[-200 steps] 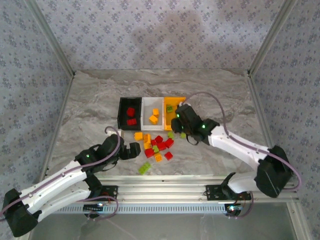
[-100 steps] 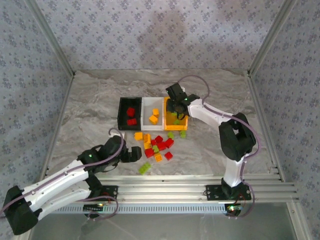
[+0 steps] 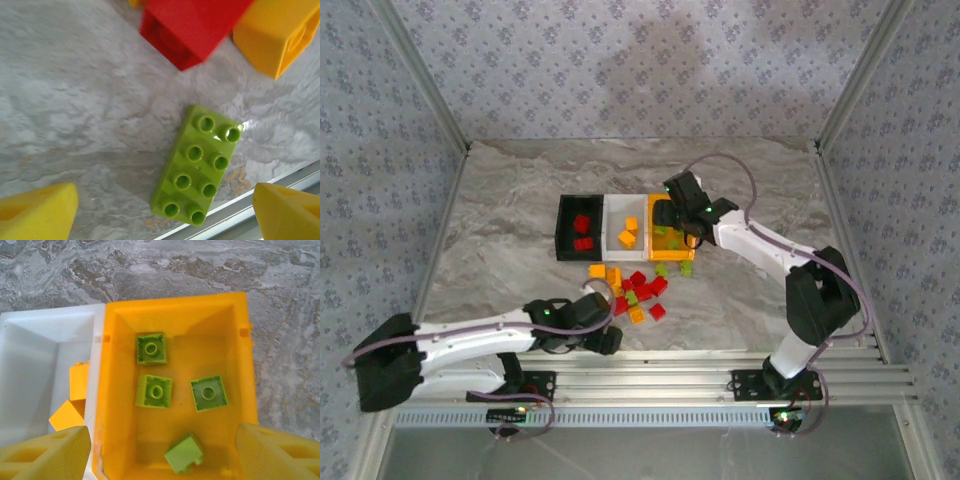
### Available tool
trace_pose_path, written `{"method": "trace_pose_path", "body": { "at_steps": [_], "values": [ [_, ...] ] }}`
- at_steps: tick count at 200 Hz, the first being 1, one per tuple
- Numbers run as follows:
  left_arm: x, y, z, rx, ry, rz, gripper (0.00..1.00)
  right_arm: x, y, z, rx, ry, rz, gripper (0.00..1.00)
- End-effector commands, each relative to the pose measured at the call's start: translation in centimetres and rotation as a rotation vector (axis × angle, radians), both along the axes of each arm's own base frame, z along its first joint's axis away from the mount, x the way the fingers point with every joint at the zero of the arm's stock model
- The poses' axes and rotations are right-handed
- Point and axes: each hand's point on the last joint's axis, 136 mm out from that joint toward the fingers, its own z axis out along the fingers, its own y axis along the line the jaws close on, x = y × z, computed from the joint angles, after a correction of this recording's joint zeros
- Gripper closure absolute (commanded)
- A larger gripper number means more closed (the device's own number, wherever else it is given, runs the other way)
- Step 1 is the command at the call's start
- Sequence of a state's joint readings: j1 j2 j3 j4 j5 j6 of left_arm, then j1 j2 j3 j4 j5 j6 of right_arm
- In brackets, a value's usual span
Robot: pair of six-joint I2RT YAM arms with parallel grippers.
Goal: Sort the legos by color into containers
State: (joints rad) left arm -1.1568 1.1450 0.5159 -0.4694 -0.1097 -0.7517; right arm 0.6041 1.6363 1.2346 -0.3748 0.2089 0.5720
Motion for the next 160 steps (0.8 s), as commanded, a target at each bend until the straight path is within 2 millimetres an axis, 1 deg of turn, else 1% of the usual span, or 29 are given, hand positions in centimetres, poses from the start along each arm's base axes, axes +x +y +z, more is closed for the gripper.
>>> {"method": "trace_pose_path", "body": {
  "at_steps": [1, 22, 42, 75, 91, 105, 116, 129, 144, 160],
  "values": [
    [0.8, -2.1, 0.8, 0.028, -0.063, -0.044, 0.14, -1.1, -0.8, 0.0, 0.019, -0.009, -0.025, 0.22],
    [0.6, -3.0, 0.0, 0.076, -0.049, -0.073, 0.22, -1.6, -1.3, 0.5, 0.028, -0.022, -0.033, 0.22],
    [0.1, -3.2, -1.0, 0.132, -0.016, -0.094, 0.32, -1.9, -1.7, 0.9, 0.032, -0.030, -0.042, 0.21],
    [-1.0, -2.4, -2.7, 0.246, 0.011, -0.120, 0.35, -2.2, -2.4, 1.1, 0.040, -0.035, -0.051, 0.21],
    [-1.5, -1.8, -3.5, 0.300, 0.006, -0.130, 0.44, -2.2, -2.6, 1.1, 0.046, -0.040, -0.056, 0.21],
    [-1.9, -1.8, -4.1, 0.316, 0.011, -0.137, 0.52, -2.2, -2.7, 1.0, 0.046, -0.038, -0.061, 0.21],
    [-2.0, -2.0, -4.2, 0.313, 0.011, -0.140, 0.57, -2.2, -2.8, 1.0, 0.047, -0.037, -0.062, 0.21],
    [-2.0, -2.0, -4.0, 0.308, 0.004, -0.137, 0.59, -2.2, -2.9, 1.0, 0.045, -0.037, -0.065, 0.21],
    [-1.7, -2.2, -3.4, 0.296, -0.015, -0.132, 0.65, -2.2, -3.0, 1.1, 0.045, -0.042, -0.066, 0.21],
    [-1.2, -2.4, -2.6, 0.282, -0.044, -0.126, 0.67, -2.4, -3.2, 1.2, 0.046, -0.045, -0.071, 0.21]
  ]
}}
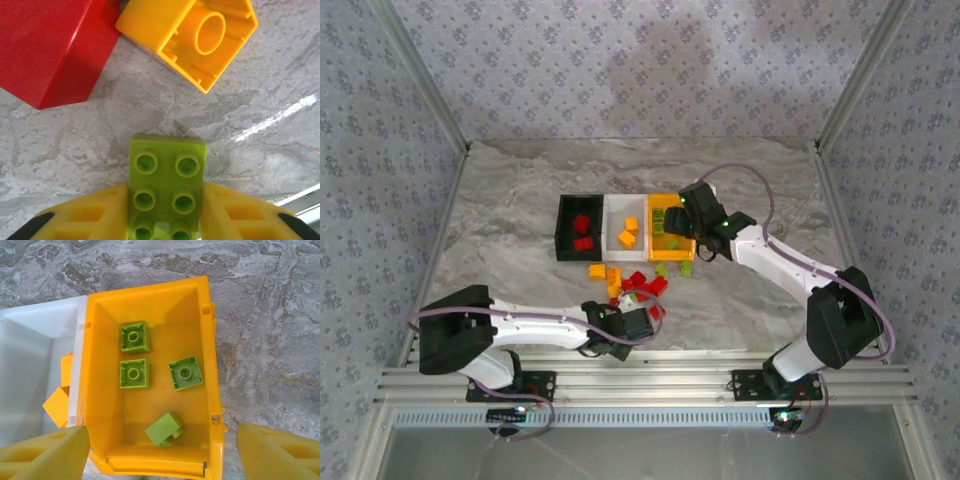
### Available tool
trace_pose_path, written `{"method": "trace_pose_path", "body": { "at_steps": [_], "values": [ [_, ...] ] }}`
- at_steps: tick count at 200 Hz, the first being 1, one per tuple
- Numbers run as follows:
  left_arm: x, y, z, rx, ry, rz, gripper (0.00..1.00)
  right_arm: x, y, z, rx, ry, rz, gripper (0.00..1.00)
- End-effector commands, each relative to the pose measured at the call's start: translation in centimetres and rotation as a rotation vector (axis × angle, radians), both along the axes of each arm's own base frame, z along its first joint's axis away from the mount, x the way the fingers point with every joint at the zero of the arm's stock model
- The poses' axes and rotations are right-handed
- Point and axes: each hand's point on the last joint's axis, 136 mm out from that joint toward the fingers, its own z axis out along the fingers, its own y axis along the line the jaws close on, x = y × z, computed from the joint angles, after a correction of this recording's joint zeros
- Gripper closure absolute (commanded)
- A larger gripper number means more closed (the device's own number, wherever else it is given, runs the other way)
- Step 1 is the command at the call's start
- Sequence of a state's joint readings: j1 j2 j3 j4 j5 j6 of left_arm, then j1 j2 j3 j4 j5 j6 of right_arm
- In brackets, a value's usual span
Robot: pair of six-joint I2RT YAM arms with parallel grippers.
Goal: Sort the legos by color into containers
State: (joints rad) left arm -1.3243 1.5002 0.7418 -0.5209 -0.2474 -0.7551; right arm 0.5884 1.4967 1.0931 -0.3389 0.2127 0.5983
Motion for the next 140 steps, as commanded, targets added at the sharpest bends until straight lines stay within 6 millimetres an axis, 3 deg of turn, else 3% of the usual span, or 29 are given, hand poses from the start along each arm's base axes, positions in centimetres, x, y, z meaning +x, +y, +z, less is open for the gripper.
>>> {"method": "trace_pose_path", "body": {
  "at_steps": [1, 41, 75, 104, 140],
  "values": [
    [-0.6, 1.8, -1.0, 0.070, 0.016, 0.001, 0.67, -0.3, -0.8, 0.7, 0.011, -0.020, -0.033, 0.21],
    [1.3, 1.0, 2.8, -0.018, -0.076, 0.026, 0.70, -1.2, -1.7, 0.8, 0.013, -0.032, -0.045, 0.21],
    [4.9, 0.5, 7.7, -0.189, -0.142, 0.097, 0.68, -2.3, -2.9, 1.4, 0.038, -0.051, -0.080, 0.21],
    [9.9, -2.2, 12.7, -0.351, -0.209, 0.128, 0.67, -3.7, -4.2, 0.8, 0.042, -0.050, -0.109, 0.21],
    [17.0, -7.1, 15.9, -0.470, -0.236, 0.139, 0.68, -5.3, -5.2, -0.6, 0.049, -0.025, -0.131, 0.21]
  ]
}}
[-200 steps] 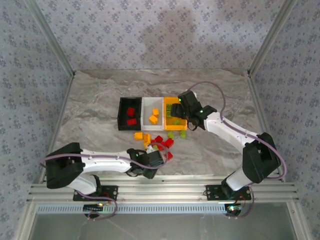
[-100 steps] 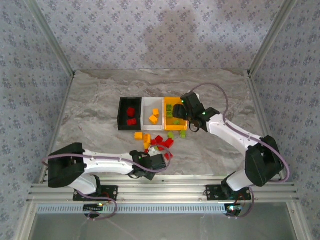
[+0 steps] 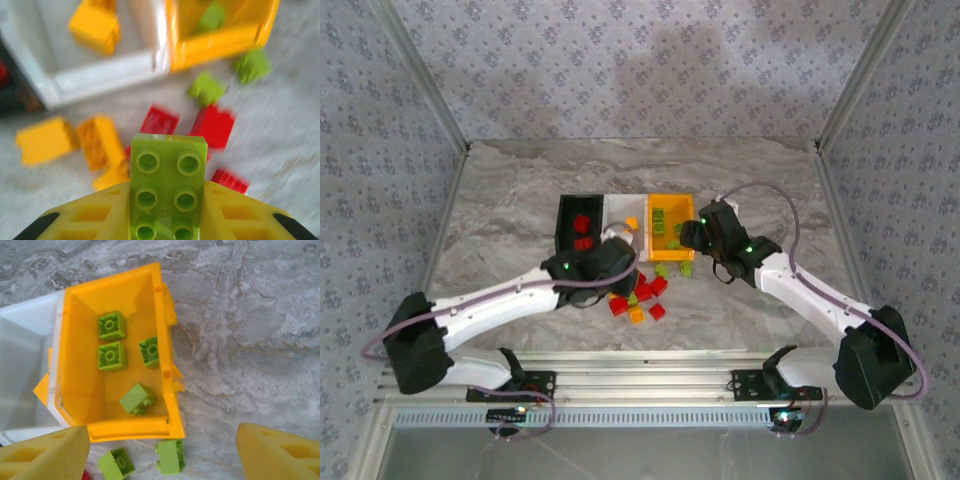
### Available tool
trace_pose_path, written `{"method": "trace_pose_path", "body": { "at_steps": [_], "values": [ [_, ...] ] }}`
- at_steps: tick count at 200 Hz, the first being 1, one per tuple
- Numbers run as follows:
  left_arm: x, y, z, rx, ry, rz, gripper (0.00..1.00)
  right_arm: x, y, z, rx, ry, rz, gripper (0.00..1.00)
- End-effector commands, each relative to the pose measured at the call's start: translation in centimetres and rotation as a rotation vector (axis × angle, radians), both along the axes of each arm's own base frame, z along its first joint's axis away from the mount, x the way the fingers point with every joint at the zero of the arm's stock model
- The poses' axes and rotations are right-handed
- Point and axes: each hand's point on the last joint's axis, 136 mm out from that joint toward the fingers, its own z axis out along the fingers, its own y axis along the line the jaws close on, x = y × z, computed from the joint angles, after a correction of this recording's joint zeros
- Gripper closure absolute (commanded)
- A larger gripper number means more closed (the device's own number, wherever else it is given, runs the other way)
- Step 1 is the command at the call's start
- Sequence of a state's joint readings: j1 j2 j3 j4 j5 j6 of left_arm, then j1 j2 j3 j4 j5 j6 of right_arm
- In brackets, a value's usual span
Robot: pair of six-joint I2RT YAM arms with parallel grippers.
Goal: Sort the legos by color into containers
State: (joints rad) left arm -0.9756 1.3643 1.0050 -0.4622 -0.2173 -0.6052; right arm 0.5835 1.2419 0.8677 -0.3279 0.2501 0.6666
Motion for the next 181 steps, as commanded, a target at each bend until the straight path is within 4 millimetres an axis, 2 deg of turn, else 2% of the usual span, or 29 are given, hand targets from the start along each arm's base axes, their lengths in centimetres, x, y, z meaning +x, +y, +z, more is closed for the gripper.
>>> {"method": "trace_pose_path", "body": {
  "at_steps": [1, 21, 41, 80, 103, 130, 148, 162, 181],
  "values": [
    [4.3, -4.2, 2.3, -0.088, -0.051, -0.059, 0.68, -0.9, -1.3, -0.7, 0.005, 0.012, -0.053, 0.21],
    [7.8, -6.8, 2.9, -0.108, -0.055, -0.061, 0.69, -1.7, -1.9, -1.5, -0.002, 0.026, -0.064, 0.21],
    [10.5, -8.8, 2.6, -0.100, -0.050, -0.058, 0.69, -2.5, -2.3, -2.0, -0.003, 0.035, -0.069, 0.21],
    [14.5, -10.1, 0.0, -0.064, -0.001, -0.013, 0.68, -4.0, -2.6, -2.8, 0.003, 0.053, -0.058, 0.21],
    [15.9, -10.6, -0.4, -0.080, 0.016, 0.009, 0.59, -4.9, -2.5, -3.2, 0.008, 0.063, -0.032, 0.20],
    [17.0, -11.6, 1.1, -0.118, 0.008, 0.013, 0.40, -5.7, -1.8, -4.3, 0.024, 0.082, 0.004, 0.19],
    [17.3, -12.1, 2.8, -0.145, -0.001, 0.010, 0.33, -6.1, -1.4, -5.1, 0.022, 0.095, 0.025, 0.19],
    [16.9, -12.1, 4.9, -0.190, -0.016, 0.002, 0.22, -6.3, -1.1, -5.5, 0.018, 0.102, 0.043, 0.19],
    [15.3, -11.3, 7.6, -0.274, -0.052, -0.007, 0.10, -6.4, -0.3, -6.2, 0.013, 0.109, 0.077, 0.19]
  ]
}}
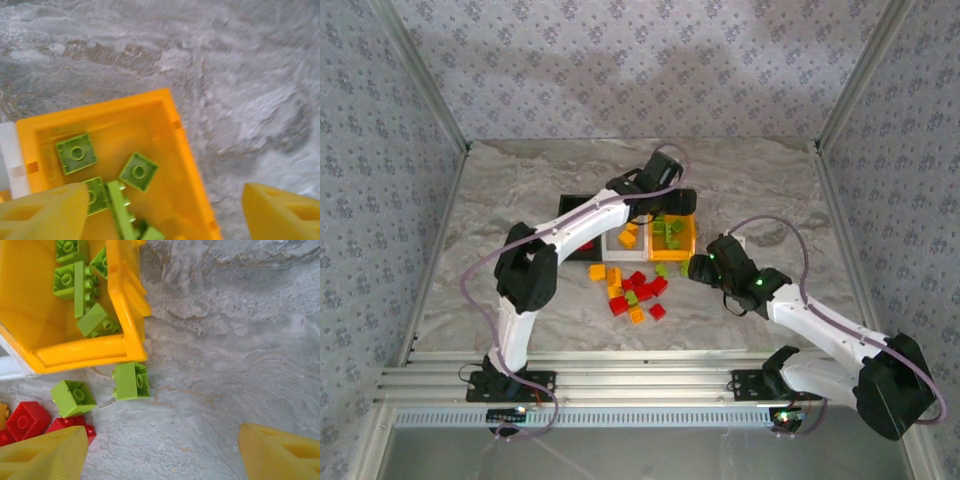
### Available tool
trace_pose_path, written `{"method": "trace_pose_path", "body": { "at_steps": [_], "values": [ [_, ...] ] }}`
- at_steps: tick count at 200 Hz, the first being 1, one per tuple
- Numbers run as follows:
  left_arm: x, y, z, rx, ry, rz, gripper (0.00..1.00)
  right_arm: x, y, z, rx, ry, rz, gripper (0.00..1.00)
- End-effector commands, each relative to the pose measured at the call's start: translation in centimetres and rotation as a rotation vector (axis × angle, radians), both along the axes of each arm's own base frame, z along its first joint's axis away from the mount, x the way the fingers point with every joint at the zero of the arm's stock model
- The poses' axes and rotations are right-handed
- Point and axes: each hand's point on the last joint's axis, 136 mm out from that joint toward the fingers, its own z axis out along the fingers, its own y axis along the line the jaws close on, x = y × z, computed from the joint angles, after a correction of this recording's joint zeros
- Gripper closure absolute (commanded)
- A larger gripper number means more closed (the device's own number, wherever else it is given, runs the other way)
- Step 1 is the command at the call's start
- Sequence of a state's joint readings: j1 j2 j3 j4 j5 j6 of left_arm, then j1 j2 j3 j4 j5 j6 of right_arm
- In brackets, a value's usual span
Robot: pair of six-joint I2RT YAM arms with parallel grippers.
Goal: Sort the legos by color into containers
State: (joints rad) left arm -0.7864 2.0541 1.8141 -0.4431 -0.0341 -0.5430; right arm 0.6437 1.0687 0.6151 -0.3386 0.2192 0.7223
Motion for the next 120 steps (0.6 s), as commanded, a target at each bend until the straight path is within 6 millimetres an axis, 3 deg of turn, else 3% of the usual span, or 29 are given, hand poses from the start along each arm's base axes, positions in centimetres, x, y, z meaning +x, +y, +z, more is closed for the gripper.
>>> {"method": "trace_pose_path", "body": {
  "at_steps": [1, 20, 43, 84, 120],
  "values": [
    [-2.1, 0.7, 5.3, -0.118, -0.048, -0.024, 0.10, -0.2, 1.1, -0.8, 0.010, 0.013, 0.037, 0.19],
    [-4.5, 2.3, 7.1, -0.190, -0.063, -0.029, 0.01, 0.2, 1.9, -1.4, 0.005, 0.021, 0.060, 0.20],
    [-8.5, 5.1, 7.2, -0.224, -0.077, -0.025, 0.01, 1.0, 3.1, -2.1, -0.012, 0.027, 0.088, 0.21],
    [-15.2, 11.9, 4.3, -0.171, -0.100, 0.048, 0.00, 2.8, 4.3, -4.0, -0.058, 0.054, 0.093, 0.25],
    [-19.1, 18.5, -0.8, -0.120, -0.056, 0.161, 0.00, 4.4, 4.8, -5.4, -0.088, 0.071, 0.090, 0.32]
  ]
}}
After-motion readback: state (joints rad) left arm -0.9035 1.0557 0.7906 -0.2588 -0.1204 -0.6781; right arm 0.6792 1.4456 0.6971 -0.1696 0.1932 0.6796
